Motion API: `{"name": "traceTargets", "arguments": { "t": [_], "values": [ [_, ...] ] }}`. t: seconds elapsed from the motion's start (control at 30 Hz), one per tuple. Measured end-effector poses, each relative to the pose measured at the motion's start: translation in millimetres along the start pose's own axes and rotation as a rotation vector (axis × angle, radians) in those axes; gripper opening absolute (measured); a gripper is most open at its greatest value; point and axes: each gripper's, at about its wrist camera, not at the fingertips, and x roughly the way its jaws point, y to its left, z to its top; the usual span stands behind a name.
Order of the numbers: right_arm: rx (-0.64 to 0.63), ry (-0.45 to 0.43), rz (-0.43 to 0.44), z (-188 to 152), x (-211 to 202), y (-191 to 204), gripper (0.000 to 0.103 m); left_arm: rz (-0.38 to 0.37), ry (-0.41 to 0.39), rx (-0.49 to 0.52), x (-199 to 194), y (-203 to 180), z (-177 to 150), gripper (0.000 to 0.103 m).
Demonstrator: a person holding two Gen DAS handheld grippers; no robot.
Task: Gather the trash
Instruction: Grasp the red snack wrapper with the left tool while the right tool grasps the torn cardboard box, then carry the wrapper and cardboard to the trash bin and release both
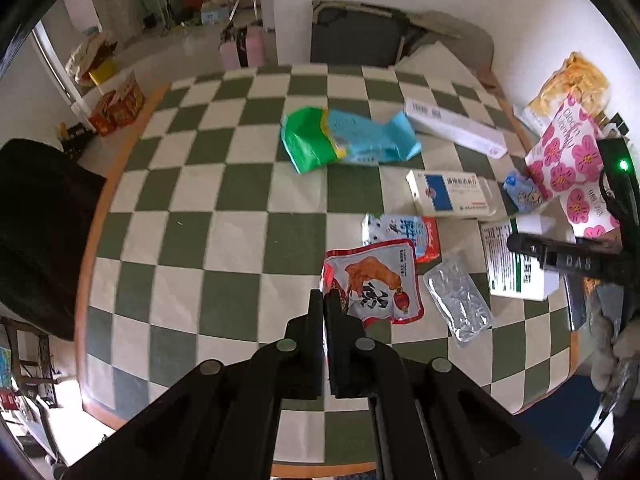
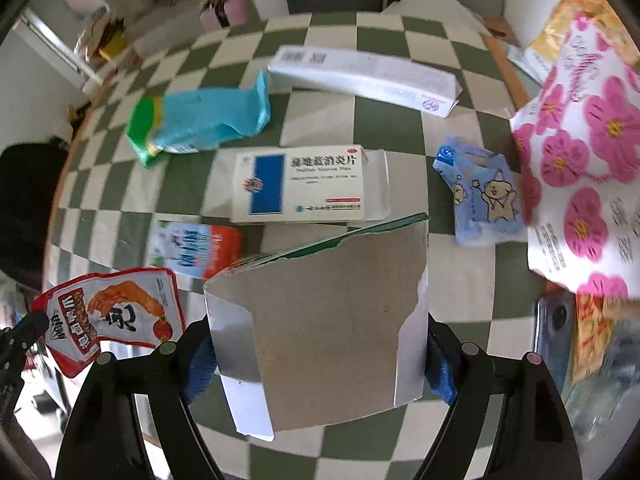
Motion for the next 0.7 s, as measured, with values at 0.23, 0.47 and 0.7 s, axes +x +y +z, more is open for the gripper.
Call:
{"name": "traceTargets", "arguments": {
  "t": [0.23,0.47,0.7],
  "values": [
    [0.029,-0.088,0.018,-39,-40,50,0.085,0.012,-0.06,0.02,-41,24,-21,0.0],
    [0.068,-0.134,0.024,-120,-65,108,0.085,-0.026,-0.091,0.062,-76,64,-82,0.0],
    [0.195,-0.133,0.009,-236,-75,161,0.085,-0.089,-0.041,0.12,-94,113,-172,0.0]
  ]
}}
